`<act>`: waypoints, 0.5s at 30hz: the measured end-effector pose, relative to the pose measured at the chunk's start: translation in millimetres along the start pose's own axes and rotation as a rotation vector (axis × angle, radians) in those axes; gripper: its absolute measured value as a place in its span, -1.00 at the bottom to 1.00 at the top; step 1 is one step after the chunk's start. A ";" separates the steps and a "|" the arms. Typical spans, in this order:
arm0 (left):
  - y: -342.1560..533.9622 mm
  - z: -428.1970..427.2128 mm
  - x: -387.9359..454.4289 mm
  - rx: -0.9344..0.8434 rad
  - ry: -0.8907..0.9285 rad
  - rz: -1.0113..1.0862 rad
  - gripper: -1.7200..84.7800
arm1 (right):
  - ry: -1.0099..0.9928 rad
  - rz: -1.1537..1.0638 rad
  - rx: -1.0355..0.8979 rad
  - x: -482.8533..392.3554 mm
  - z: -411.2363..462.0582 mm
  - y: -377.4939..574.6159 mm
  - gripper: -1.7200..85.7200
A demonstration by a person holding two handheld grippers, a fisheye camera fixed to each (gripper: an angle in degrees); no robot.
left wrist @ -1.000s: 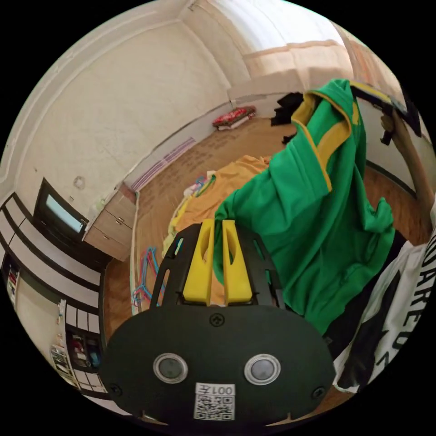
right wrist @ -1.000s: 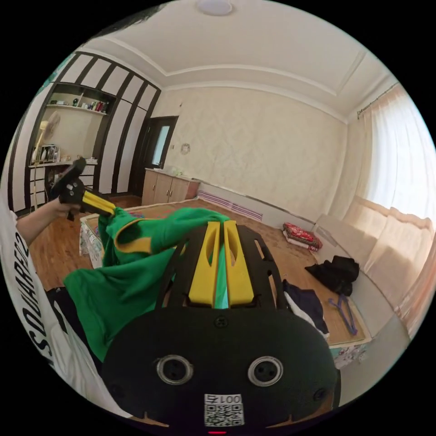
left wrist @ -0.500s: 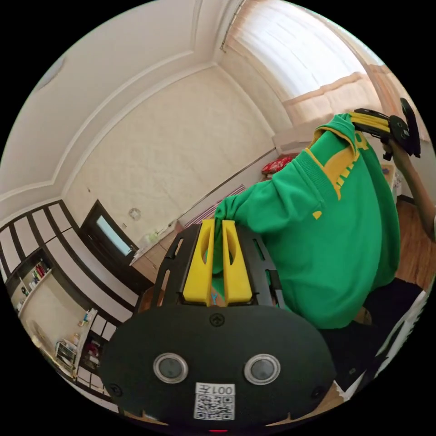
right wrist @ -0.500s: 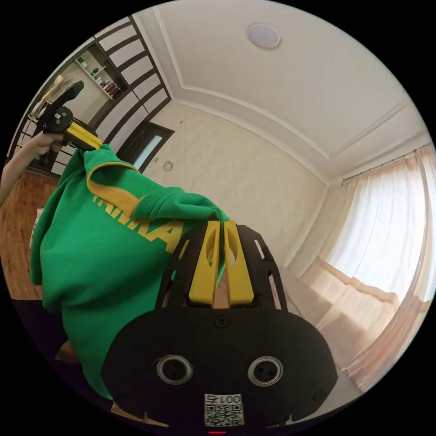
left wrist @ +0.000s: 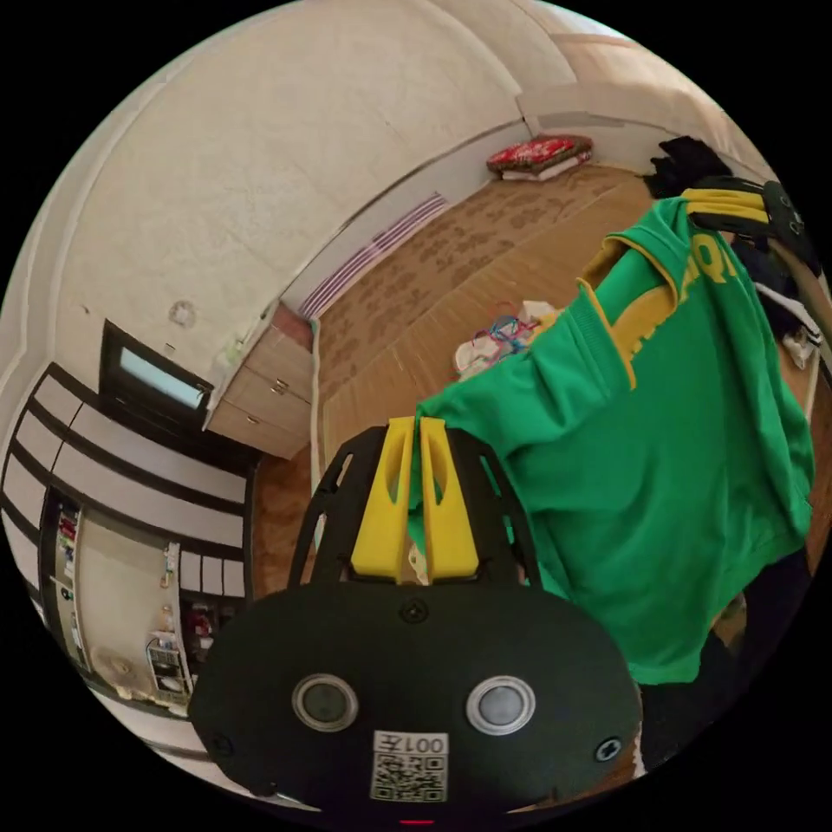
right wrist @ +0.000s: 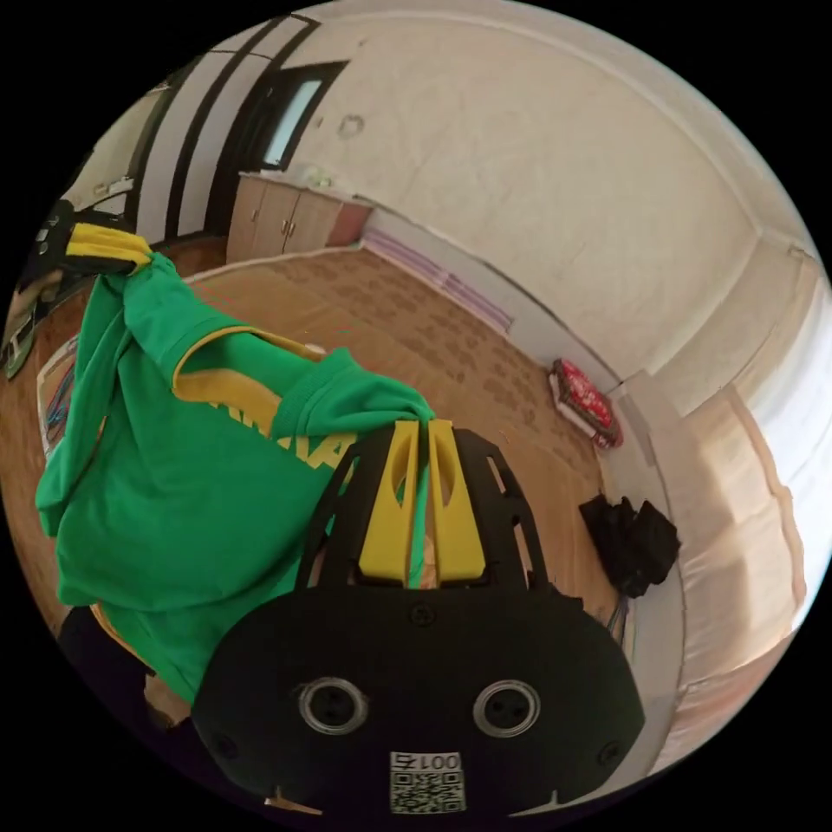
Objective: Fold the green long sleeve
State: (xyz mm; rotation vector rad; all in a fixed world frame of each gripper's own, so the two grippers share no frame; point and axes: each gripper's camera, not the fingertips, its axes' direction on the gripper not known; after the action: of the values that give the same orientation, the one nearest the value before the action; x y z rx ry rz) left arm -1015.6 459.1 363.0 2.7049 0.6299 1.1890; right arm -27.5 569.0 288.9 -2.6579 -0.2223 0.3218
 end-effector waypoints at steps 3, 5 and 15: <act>-11.8 64.0 10.7 -0.122 -0.063 -0.012 -0.98 | -0.002 -0.019 -0.160 -10.9 82.7 -14.7 -0.92; -9.6 100.8 16.4 -0.218 -0.045 -0.023 -0.97 | 0.012 -0.025 -0.253 -14.1 124.7 -14.3 -0.92; 91.8 58.3 52.8 -0.075 0.316 0.240 -0.81 | -0.278 -0.046 -0.188 18.4 79.8 79.7 -0.86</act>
State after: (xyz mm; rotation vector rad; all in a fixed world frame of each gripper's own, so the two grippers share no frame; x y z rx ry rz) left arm -911.5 401.4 383.7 2.6068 0.2868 1.6828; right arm -22.6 535.5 179.7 -2.7799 -0.4187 0.6876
